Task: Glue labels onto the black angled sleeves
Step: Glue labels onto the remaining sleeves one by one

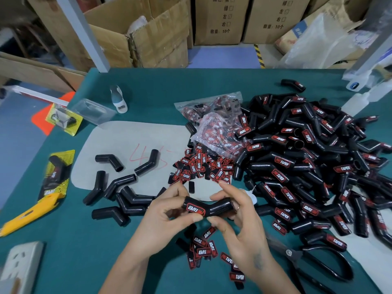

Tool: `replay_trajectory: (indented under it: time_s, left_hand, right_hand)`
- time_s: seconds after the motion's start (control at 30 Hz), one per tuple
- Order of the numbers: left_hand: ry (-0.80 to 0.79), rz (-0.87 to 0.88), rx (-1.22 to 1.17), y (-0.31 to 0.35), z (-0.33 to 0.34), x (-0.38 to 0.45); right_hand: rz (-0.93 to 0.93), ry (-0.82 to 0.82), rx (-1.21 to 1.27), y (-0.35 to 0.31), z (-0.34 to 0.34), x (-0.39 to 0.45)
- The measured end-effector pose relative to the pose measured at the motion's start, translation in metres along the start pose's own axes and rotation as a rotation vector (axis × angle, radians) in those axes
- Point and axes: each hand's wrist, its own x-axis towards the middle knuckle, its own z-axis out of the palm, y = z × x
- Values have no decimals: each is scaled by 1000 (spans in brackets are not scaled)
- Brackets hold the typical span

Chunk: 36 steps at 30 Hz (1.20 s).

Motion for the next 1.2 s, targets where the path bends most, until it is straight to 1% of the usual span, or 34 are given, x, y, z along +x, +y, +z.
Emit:
replay_trajectory:
  time_s: [0.07, 0.13, 0.23, 0.4, 0.57, 0.7, 0.77, 1.03, 1.2]
  left_hand:
    - [-52, -44, -106, 3, 0, 0]
    - [-93, -52, -171, 5, 0, -1]
    - [-95, -95, -238, 6, 6, -2]
    - [-41, -190, -344, 1, 17, -4]
    - [-51, -184, -475, 1, 24, -4]
    - [1, -194, -488, 2, 29, -3]
    - [2, -203, -485, 2, 27, -3]
    - [-33, -177, -475, 4, 23, -3]
    - [12, -167, -462, 4, 27, -4]
  right_hand:
    - [31, 13, -3, 3, -2, -1]
    - [41, 22, -5, 4, -3, -1]
    - [17, 32, -31, 3, -2, -1]
    - [-164, 64, -98, -4, 1, 4]
    - [-281, 95, -236, -1, 3, 4]
    - [-335, 82, -269, 2, 4, 4]
    - [-354, 85, -278, 3, 2, 4]
    - [-350, 110, -271, -3, -1, 8]
    - [-331, 108, -254, -2, 0, 6]
